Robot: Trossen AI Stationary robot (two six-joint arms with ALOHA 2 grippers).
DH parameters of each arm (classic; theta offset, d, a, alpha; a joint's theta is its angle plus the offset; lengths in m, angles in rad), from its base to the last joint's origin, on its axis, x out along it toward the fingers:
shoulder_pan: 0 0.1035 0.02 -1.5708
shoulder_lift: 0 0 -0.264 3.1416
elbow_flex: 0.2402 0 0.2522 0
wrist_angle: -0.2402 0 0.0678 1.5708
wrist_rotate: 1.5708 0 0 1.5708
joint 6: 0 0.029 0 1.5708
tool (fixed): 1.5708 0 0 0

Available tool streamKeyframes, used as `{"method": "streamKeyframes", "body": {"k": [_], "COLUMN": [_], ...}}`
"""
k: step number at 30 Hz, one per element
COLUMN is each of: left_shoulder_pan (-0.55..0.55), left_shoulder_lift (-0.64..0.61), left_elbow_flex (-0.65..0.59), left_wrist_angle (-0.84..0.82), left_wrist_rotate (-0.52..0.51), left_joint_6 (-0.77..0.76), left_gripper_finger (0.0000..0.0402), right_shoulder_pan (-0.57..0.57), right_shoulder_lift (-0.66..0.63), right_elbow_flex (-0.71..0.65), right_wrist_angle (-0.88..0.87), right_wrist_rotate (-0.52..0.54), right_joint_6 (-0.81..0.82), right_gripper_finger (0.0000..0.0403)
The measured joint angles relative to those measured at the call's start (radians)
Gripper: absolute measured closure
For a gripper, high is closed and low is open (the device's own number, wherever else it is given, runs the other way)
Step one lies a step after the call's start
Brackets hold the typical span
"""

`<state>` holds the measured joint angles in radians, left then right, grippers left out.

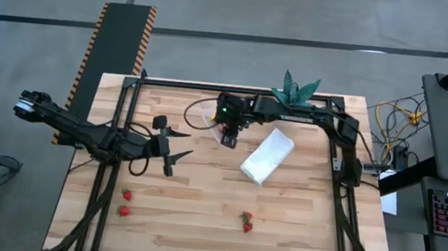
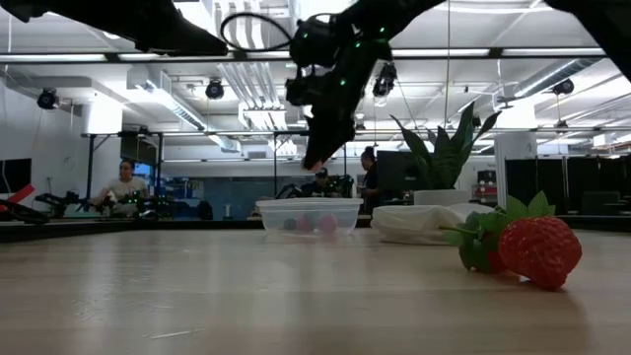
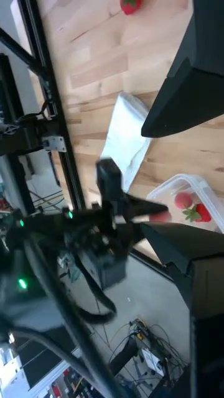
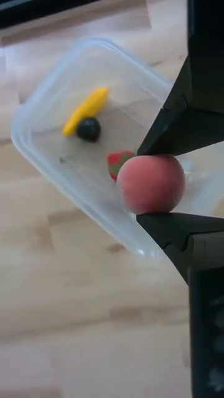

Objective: Pick and placing Produce into tupperware
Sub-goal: Put the apricot into the transparent bin

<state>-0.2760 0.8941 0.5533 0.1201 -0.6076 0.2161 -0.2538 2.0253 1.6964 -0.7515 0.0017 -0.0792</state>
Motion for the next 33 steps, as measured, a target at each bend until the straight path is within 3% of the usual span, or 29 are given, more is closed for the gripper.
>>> {"method": "streamKeyframes", "body": {"k": [13, 25, 33], "left_shoulder_pan": [0.0, 0.0, 0.0], "left_shoulder_lift": [-0.001, -0.001, -0.001], "left_elbow_flex": [0.0, 0.0, 0.0], "left_wrist_angle": [-0.001, -0.004, -0.003], "left_wrist_rotate": [0.0, 0.0, 0.0], "left_joint_6": [0.0, 0.0, 0.0], "left_gripper_finger": [0.0182, 0.0182, 0.0182], "right_shoulder_pan": [-0.083, -0.105, -0.105], "right_shoulder_lift": [0.208, 0.236, 0.236], "right_elbow_flex": [0.165, 0.193, 0.175], "right_wrist_angle": [-0.019, -0.068, -0.055], "right_wrist_rotate": [0.027, 0.029, 0.028], "right_joint_6": [0.0, -0.008, 0.0], "right_gripper_finger": [0.0271, 0.0269, 0.0218]}}
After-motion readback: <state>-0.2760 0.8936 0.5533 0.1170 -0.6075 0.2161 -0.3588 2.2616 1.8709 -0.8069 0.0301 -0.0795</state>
